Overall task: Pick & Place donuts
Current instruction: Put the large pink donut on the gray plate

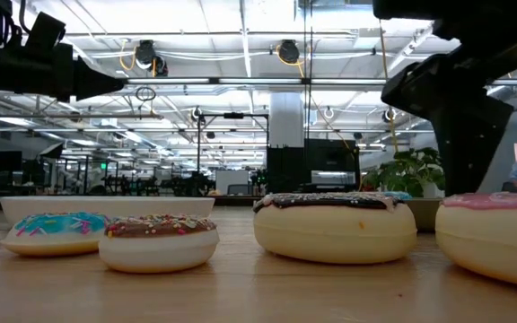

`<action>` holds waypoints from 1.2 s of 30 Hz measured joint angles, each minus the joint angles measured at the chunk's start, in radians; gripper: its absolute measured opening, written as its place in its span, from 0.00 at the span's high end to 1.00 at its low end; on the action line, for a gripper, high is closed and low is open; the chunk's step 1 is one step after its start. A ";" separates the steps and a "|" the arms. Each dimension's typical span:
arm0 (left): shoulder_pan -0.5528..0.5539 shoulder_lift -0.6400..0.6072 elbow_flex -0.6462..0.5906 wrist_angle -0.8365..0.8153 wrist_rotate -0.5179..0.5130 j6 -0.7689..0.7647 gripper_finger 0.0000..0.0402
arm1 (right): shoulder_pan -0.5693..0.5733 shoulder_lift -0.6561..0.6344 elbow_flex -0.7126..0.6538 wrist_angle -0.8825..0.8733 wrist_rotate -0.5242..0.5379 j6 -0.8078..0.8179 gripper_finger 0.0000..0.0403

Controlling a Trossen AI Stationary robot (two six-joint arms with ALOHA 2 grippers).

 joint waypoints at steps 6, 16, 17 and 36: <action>0.000 0.000 0.000 -0.001 0.000 -0.004 0.90 | 0.001 0.026 0.000 -0.008 0.047 0.015 0.47; 0.000 0.000 0.000 0.001 0.000 -0.005 0.90 | 0.003 0.080 0.002 -0.001 0.017 0.016 0.47; 0.000 0.000 0.000 0.002 0.000 -0.005 0.90 | 0.003 0.080 0.002 -0.001 0.017 0.016 0.47; 0.000 0.000 0.000 -0.002 0.000 -0.007 0.90 | 0.003 0.082 0.002 -0.004 0.020 0.003 0.47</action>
